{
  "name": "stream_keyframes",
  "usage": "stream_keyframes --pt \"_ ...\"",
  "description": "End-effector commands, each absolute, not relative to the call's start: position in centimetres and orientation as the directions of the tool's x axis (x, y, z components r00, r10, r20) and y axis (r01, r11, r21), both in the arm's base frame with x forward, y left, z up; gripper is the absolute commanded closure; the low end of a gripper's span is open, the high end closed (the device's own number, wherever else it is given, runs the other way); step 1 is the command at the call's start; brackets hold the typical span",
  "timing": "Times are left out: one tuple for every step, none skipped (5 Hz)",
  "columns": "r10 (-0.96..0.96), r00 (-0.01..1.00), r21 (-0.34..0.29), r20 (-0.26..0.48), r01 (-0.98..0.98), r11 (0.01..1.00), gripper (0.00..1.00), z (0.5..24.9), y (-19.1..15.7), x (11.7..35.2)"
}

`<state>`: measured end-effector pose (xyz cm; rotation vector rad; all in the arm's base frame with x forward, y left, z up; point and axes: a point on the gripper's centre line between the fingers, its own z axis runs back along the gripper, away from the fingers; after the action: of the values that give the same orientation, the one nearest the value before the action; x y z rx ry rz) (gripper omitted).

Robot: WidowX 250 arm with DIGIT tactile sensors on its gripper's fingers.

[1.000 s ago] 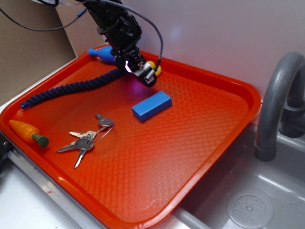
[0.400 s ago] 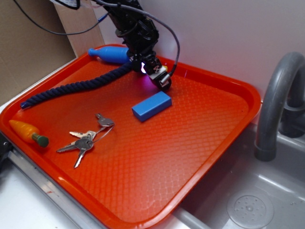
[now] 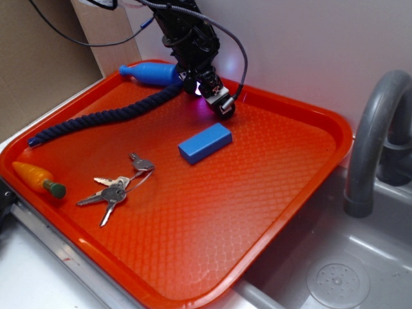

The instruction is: Grab the yellow duck.

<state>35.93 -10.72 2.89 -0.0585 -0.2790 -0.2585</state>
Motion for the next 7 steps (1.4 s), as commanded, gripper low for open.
stream_keyframes --pt "-0.141 0.913 0.01 0.383 0.148 0.989 1.0 4.1 -10.9 36.6" --pt "-0.086 0.911 -0.039 0.403 0.111 0.993 1.0 5.3 -10.1 35.6" --pt "-0.154 0.9 -0.082 0.408 0.204 0.975 1.0 10.3 -9.4 31.0" --pt "-0.173 0.888 -0.088 0.425 0.231 0.969 1.0 15.3 -9.2 25.9" --pt "-0.132 0.935 -0.07 0.329 0.163 0.984 1.0 20.7 -8.0 23.2" --pt "-0.126 0.942 -0.096 0.31 0.163 0.982 1.0 23.9 -6.9 22.2" --pt "-0.107 0.963 -0.121 0.248 0.14 0.983 1.0 23.9 -6.8 21.5"
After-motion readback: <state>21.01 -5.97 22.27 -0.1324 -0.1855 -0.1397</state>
